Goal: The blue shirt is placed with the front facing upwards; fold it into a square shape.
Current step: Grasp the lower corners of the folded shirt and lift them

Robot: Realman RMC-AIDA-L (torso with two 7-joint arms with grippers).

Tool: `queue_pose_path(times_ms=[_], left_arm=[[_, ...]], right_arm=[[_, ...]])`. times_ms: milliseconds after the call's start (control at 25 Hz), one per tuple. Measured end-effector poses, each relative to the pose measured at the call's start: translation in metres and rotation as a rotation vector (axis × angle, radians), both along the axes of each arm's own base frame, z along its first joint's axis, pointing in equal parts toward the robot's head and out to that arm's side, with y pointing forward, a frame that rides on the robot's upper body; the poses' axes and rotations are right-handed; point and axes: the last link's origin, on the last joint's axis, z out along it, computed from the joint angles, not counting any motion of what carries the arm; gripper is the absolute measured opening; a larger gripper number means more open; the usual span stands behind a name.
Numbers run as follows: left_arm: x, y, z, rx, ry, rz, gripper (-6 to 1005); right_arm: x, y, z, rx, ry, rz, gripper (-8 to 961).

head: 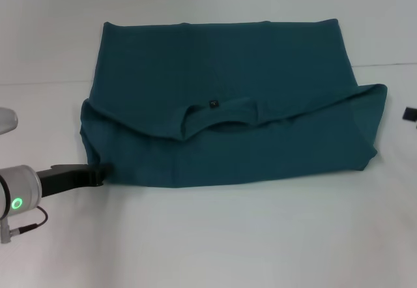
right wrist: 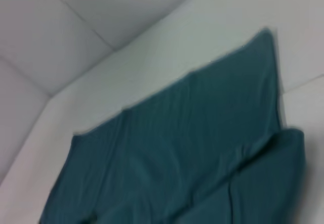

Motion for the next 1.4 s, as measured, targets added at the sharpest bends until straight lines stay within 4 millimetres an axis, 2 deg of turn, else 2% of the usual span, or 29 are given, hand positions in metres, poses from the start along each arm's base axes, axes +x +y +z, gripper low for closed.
queue_pose_path(times_ms=[160,440,560,1120,1400], left_arm=[[0.002,0.001,0.003,0.003,-0.003,-0.009,18],[0.005,0.002,0.003,-0.001,-0.008,-0.018,18],[0.006,0.003,0.003,-0.003,-0.008,-0.022,18],[0.008,0.003,0.001,-0.009,-0.008,-0.029,19],[0.008,0.003,0.001,-0.012,-0.006,-0.029,18]], right_arm=[[-0.008,0.006,0.010,-0.125,-0.044,-0.026,577],[-0.039,0.028,0.000,-0.303,-0.172,-0.065,793],[-0.044,0.034,-0.003,-0.328,-0.198,-0.085,899],[-0.039,0.041,-0.034,-0.339,-0.266,-0.123,892],[-0.042,0.052,-0.052,-0.293,-0.272,-0.119,890]])
